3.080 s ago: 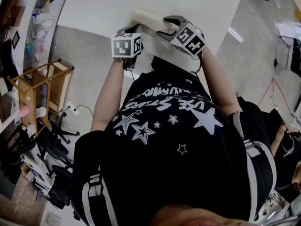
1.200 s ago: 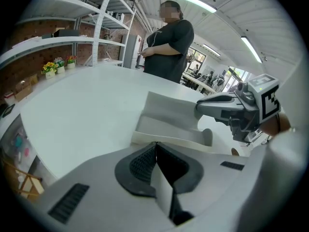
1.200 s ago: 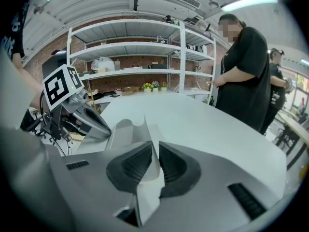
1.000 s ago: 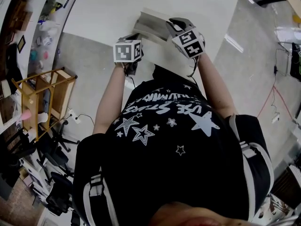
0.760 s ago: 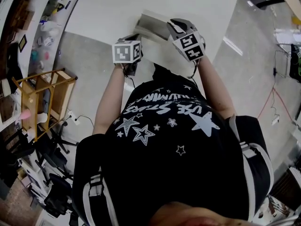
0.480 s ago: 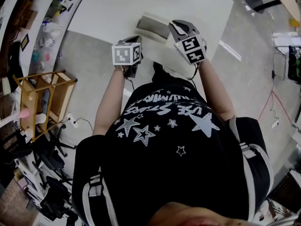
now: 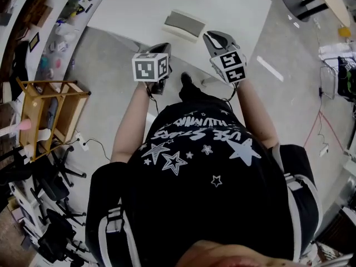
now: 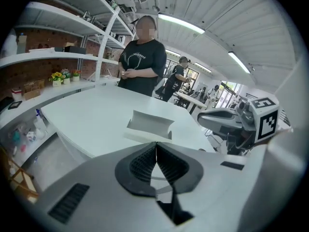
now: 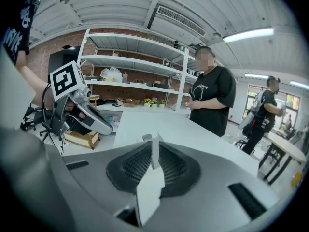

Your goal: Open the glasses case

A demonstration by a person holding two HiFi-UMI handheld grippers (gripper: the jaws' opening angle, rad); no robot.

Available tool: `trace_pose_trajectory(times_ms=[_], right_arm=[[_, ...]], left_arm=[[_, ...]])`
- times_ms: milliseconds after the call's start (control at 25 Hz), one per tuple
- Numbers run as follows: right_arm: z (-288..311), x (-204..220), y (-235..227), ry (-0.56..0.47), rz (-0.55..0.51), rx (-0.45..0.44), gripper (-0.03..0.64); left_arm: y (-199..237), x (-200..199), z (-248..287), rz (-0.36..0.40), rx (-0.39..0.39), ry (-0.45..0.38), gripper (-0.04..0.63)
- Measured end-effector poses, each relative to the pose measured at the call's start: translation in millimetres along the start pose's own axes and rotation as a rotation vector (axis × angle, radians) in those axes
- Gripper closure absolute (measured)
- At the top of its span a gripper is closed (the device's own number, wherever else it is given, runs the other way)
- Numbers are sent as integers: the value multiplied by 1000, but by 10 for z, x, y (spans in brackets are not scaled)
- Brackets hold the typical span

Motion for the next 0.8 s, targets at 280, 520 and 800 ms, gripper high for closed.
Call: trace_pose_trajectory(times_ms=[280, 520, 800], right_arm=[[-439, 67, 307, -10, 37, 13, 568], [-716, 80, 374, -63, 115, 20, 568], [-813, -7, 403, -117, 94, -23, 568]], left_arm=[[-338, 50, -385, 6, 75, -85, 581], [-622, 34, -632, 37, 117, -146, 581], [-811, -56, -911, 24, 91, -281, 581]])
Point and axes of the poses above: the fingertips, and each gripper's own axes: z forward along the fingers, y to its left, x out of its underside, the point moved 5 cm from there along -z, backward along the fingers, and after that the axes turned 2 degrees about -x, right-handed, at the moved point
